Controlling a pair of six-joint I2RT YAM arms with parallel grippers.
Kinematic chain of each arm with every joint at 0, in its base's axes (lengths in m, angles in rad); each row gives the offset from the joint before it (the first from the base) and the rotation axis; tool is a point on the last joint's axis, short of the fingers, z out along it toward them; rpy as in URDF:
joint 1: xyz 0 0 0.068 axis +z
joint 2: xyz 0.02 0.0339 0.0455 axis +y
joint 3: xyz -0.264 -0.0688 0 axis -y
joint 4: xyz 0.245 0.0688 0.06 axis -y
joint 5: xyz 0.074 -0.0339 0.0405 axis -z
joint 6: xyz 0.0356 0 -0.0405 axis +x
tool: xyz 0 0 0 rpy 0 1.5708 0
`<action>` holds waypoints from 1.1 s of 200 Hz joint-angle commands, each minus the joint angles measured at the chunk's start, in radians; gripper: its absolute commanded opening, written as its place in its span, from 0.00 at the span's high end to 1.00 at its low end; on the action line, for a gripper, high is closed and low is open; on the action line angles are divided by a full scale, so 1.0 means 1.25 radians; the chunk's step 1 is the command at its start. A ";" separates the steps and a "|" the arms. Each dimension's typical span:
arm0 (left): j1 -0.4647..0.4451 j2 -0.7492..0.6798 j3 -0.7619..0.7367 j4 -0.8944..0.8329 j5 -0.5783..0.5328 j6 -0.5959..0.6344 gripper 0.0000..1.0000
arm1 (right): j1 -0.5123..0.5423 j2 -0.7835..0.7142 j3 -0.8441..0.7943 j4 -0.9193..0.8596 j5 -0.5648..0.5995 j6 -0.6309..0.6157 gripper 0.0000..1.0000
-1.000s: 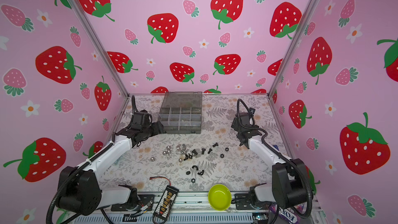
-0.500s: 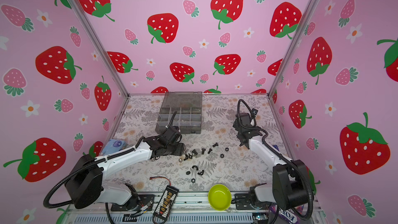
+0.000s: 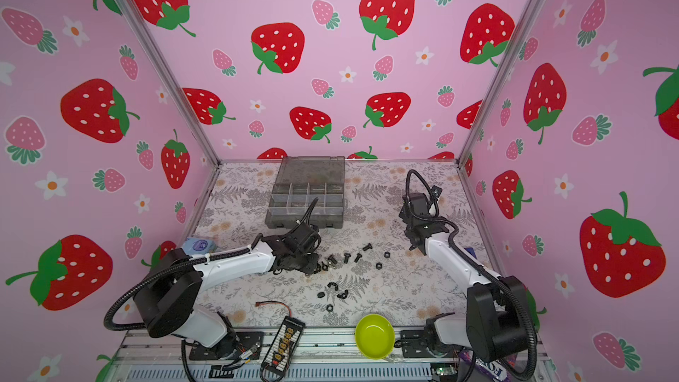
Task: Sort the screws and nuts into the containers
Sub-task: 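Lower the left gripper onto a silver wing nut and close it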
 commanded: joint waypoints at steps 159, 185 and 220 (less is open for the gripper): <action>-0.017 0.054 0.039 0.000 0.017 0.005 0.85 | 0.004 0.000 0.001 -0.024 0.035 0.025 0.00; -0.018 0.053 0.040 -0.004 0.014 0.004 0.90 | 0.004 0.003 0.003 -0.021 0.036 0.027 0.00; -0.019 0.048 0.035 -0.004 0.013 0.003 1.00 | 0.004 0.005 0.001 -0.020 0.034 0.030 0.00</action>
